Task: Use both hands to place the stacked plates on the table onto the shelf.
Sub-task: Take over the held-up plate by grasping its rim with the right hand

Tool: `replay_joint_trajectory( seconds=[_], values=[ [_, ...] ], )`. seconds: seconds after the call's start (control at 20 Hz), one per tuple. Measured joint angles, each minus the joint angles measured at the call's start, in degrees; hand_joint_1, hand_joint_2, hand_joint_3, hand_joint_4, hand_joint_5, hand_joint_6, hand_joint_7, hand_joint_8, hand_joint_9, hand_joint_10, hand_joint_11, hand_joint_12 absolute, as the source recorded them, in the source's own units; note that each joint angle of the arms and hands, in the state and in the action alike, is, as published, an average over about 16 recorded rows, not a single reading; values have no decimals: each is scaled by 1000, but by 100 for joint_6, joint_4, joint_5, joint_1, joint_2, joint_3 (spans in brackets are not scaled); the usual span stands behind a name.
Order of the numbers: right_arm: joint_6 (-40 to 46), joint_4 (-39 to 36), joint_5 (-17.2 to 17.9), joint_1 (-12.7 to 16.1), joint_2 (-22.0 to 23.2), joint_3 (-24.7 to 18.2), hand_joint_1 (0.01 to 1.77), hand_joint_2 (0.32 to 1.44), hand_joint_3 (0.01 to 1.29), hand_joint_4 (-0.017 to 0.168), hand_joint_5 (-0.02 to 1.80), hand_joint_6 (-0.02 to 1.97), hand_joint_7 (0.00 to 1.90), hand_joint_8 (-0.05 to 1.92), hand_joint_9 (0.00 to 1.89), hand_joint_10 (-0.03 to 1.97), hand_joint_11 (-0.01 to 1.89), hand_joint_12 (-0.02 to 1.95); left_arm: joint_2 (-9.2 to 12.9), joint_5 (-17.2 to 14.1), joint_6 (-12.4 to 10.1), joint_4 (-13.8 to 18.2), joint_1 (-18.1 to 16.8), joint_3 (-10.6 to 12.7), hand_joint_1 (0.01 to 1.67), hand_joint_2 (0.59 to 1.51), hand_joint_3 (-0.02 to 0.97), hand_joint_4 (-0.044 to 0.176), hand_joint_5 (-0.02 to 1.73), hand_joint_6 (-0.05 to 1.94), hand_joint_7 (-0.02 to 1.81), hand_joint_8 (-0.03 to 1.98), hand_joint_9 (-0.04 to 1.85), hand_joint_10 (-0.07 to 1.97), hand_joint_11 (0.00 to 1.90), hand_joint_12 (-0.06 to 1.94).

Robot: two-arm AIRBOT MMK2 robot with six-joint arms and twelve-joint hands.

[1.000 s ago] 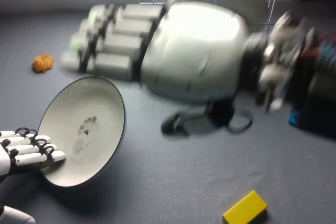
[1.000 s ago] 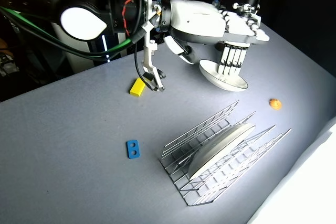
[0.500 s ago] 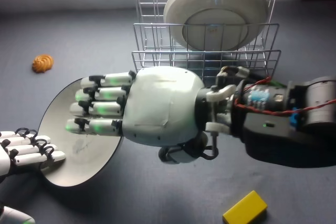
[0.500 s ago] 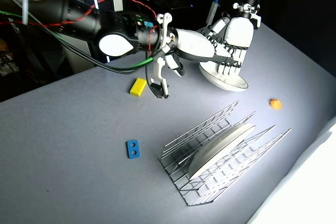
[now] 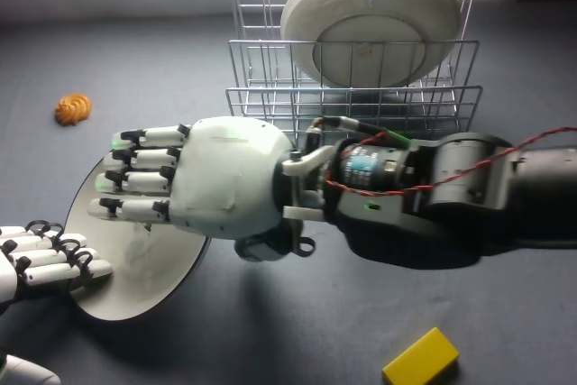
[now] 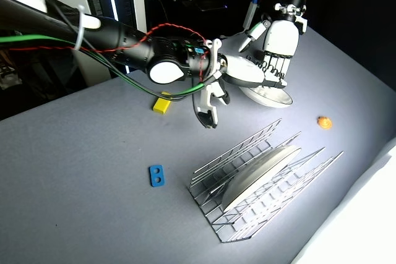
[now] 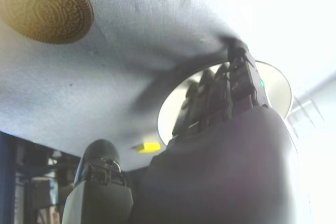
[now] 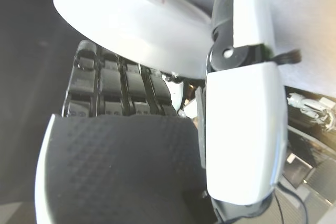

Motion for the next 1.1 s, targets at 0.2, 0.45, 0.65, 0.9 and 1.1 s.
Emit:
replay_joint_trajectory(
  seconds=[0.2, 0.45, 0.65, 0.9, 1.1],
  values=[
    [-44, -28, 11, 14, -324, 358, 1187, 933, 12, 5, 42, 34, 22, 28, 27, 23, 23, 57, -8, -10, 1, 0, 1, 9, 19, 1138, 19, -7, -8, -28, -11, -15, -27, -52, 33, 42],
    [-65, -45, 39, 42, -553, 619, 1206, 974, 12, 5, 156, 34, 122, 28, 109, 31, 23, 382, -18, -21, 1, 1, 1, 21, 18, 1141, 18, -7, -8, -27, -11, -15, -27, -51, 33, 42],
    [-72, -48, 68, 63, -619, 685, 1218, 1006, 13, 5, 317, 34, 292, 26, 267, 57, 76, 698, -25, -32, 1, 2, 1, 31, 18, 1143, 18, -7, -7, -27, -11, -15, -27, -51, 33, 42],
    [-80, -73, 165, 75, -632, 687, 1240, 1038, 12, 4, 537, 58, 536, 50, 514, 90, 214, 1056, -30, -53, -6, 1, 2, 40, 19, 1143, 18, -8, -8, -28, -11, -15, -26, -51, 32, 41],
    [-92, -93, 260, 54, -633, 676, 1238, 1026, 12, 0, 663, 243, 709, 229, 757, 117, 413, 1160, -31, -80, -10, -20, -14, 58, 19, 1143, 18, -10, -9, -31, -10, -14, -25, -51, 29, 35]
  ],
)
